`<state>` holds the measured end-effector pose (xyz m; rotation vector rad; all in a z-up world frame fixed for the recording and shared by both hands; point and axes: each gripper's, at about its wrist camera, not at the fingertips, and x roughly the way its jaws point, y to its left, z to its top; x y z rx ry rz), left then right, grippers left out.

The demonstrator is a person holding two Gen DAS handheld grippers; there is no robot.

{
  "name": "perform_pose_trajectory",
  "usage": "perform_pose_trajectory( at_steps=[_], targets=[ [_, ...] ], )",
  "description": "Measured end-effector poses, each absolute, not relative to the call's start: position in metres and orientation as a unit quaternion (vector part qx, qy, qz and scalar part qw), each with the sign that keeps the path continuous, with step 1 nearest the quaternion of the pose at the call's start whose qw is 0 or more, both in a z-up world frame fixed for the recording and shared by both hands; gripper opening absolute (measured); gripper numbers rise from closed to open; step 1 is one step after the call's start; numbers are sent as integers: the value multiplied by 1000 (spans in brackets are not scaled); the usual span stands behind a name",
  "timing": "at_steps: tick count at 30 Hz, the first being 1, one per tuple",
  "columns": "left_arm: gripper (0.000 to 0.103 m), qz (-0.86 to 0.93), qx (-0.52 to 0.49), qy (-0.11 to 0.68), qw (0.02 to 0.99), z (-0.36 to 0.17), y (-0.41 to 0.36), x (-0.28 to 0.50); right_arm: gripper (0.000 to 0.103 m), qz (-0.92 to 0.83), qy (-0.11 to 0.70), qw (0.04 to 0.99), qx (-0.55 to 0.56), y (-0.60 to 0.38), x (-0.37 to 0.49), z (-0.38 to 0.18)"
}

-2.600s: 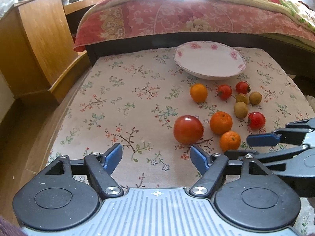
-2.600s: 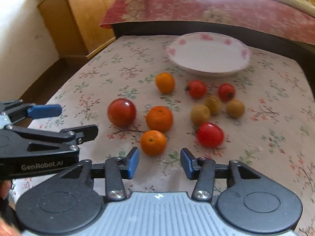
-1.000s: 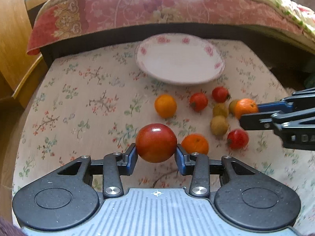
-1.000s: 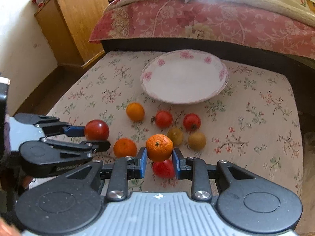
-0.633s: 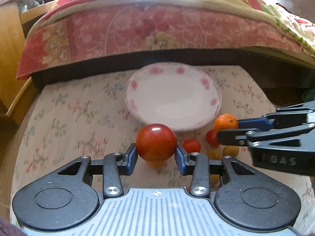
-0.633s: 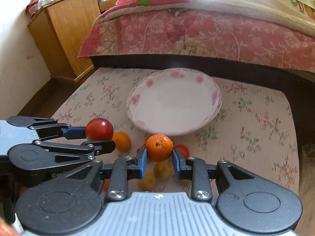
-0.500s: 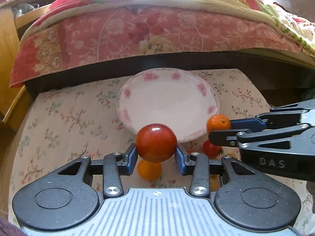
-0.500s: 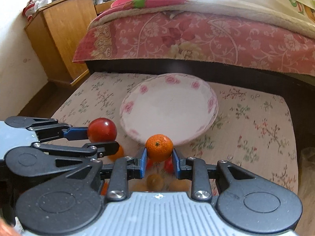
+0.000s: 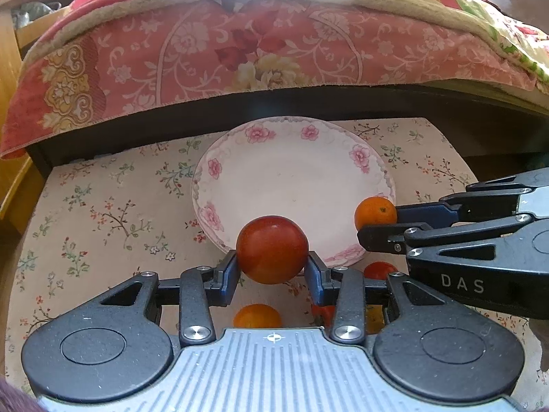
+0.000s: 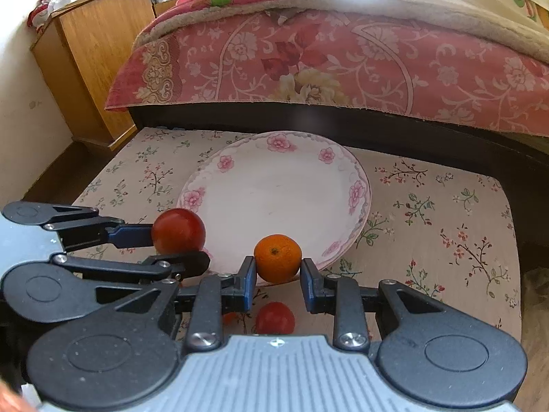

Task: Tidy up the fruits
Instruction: 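Lift and carry the tomato and tangerine in both tools over the white plate, then open both tools to drop the tomato and tangerine onto the plate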

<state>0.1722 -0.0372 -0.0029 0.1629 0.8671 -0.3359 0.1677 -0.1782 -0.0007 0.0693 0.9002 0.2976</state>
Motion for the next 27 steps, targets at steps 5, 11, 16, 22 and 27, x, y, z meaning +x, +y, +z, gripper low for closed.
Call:
perform_pose_trajectory(
  at_steps=[5, 11, 16, 22, 27],
  targets=[
    [49, -162, 76, 417, 891, -4, -37, 173, 32, 142, 432, 890, 39, -180, 171, -2],
    [50, -161, 80, 409, 895, -1, -37, 170, 32, 139, 430, 891, 41, -181, 171, -2],
    [51, -160, 81, 408, 895, -1, -38, 170, 32, 136, 431, 891, 43, -182, 171, -1],
    [53, -163, 81, 399, 899, 5, -38, 166, 33, 134, 425, 894, 50, -185, 172, 0],
    [53, -164, 85, 398, 899, 5, -39, 165, 37, 129, 421, 896, 51, -188, 171, 3]
  ],
)
